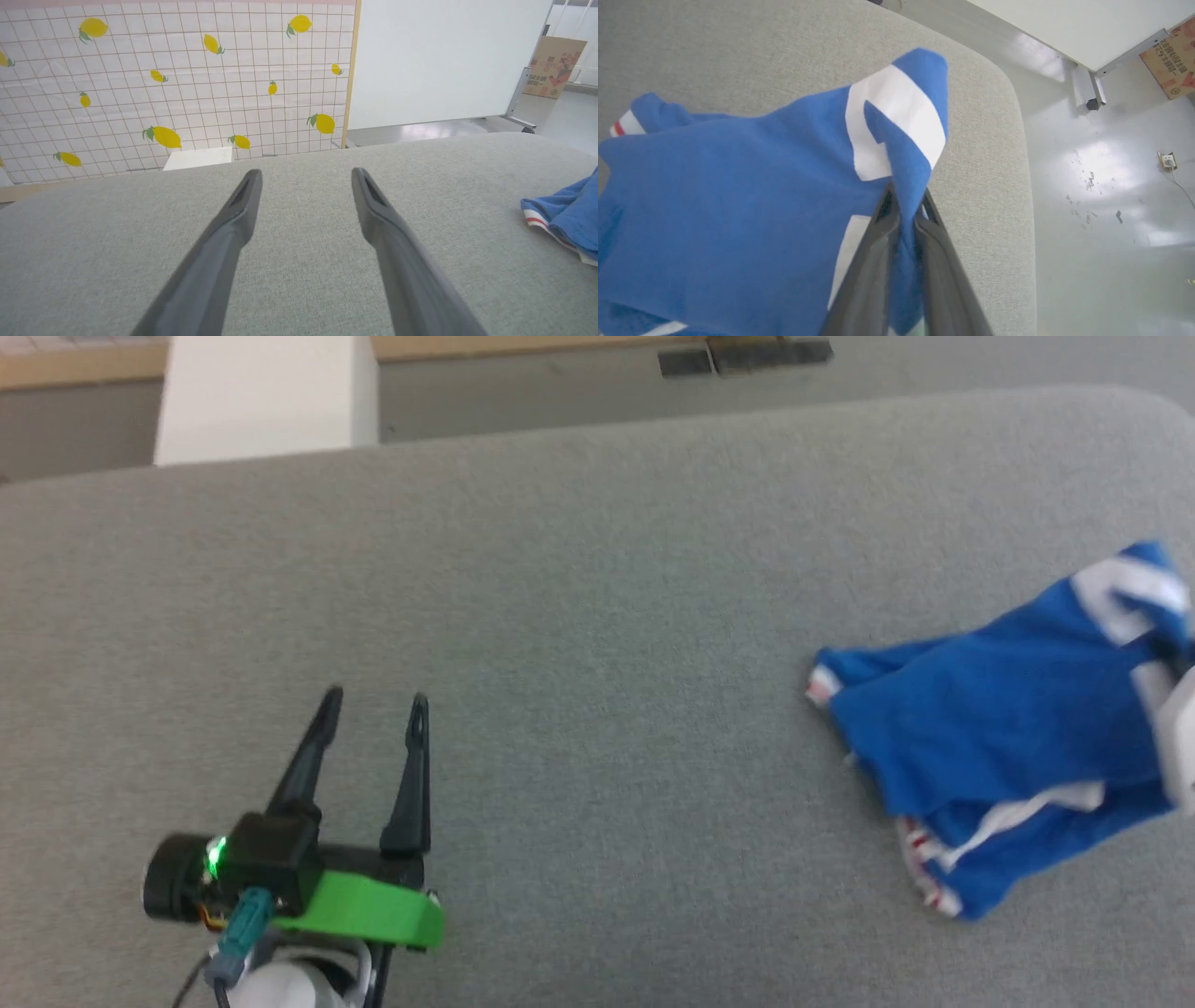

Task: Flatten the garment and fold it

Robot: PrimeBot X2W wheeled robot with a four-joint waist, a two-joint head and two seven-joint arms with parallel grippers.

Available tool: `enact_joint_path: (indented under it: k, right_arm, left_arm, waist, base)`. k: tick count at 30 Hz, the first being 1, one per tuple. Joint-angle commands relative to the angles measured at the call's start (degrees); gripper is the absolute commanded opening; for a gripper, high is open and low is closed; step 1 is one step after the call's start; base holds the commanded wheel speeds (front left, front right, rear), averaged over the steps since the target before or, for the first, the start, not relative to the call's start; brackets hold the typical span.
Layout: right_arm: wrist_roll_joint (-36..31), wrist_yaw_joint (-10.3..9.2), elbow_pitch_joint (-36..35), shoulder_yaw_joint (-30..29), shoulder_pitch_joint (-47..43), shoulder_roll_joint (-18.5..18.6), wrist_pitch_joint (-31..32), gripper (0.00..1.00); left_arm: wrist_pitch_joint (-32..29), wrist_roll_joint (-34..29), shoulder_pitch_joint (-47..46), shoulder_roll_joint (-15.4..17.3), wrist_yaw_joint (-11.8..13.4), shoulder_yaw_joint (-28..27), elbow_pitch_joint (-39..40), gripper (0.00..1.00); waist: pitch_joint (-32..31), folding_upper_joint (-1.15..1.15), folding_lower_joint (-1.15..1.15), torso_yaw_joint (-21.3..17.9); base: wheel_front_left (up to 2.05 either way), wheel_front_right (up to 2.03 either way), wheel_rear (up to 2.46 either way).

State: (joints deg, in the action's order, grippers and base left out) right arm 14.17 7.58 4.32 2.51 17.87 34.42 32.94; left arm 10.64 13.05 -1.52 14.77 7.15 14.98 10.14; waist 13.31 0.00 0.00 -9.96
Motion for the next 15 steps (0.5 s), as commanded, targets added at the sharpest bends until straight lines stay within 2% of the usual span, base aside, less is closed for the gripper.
enact_joint_path:
  k: [1, 8, 15]
  right_arm:
    - [-1.8, -0.09, 2.6, 0.4, 3.6, 3.7, -2.1, 0.0]
    - [-6.3, -0.09, 8.6, 2.2, 8.4, 10.8, -5.7, 0.0]
    - [-10.4, -0.09, 14.8, 1.1, 12.9, 13.5, -10.2, 0.0]
  left_arm:
    - [-1.2, -1.6, -3.5, 1.3, 0.4, -0.1, 1.8, 1.0]
    - [-4.0, -4.2, -8.2, 2.9, 1.0, -0.3, 5.6, 1.0]
    - [-7.0, -6.3, -10.8, 4.3, 1.3, 0.0, 8.6, 1.0]
  waist:
    - [7.0, 0.0, 0.0, -3.5]
    - [13.2, 0.0, 0.0, -5.2]
    - [18.6, 0.0, 0.0, -5.9]
  base:
    - [0.0, 0.0, 0.0]
    - [0.0, 0.0, 0.0]
    - [0.0, 0.0, 0.0]
